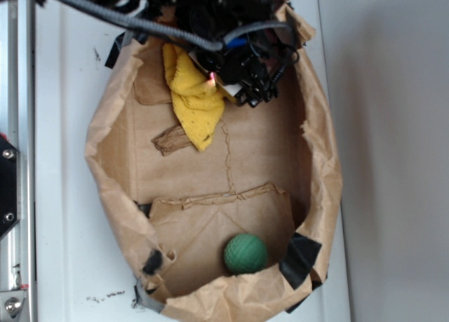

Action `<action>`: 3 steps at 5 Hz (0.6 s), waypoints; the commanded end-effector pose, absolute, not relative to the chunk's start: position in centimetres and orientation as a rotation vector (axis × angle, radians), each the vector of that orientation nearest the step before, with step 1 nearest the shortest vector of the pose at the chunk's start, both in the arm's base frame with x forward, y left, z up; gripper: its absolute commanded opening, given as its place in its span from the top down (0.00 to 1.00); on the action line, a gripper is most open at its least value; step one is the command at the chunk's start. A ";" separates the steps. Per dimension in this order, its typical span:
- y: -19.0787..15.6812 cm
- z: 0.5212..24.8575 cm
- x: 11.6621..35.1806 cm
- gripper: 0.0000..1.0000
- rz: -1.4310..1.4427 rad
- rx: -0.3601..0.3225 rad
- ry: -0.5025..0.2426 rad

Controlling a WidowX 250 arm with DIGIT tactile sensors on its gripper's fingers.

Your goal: Grab the yellow cloth.

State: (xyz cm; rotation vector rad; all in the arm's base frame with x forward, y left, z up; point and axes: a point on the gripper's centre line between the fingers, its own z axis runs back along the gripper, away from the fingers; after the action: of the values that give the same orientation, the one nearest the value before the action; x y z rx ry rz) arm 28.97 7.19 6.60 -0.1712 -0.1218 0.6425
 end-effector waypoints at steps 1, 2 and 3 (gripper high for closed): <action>5.0 15.8 28.3 1.00 0.587 -0.299 -0.231; 5.2 16.1 28.8 1.00 0.477 -0.283 -0.251; 4.5 16.3 28.1 1.00 0.347 -0.266 -0.254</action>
State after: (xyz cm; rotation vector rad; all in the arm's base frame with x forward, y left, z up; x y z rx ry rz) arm 28.18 4.25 14.40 -0.2736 -0.1832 0.3796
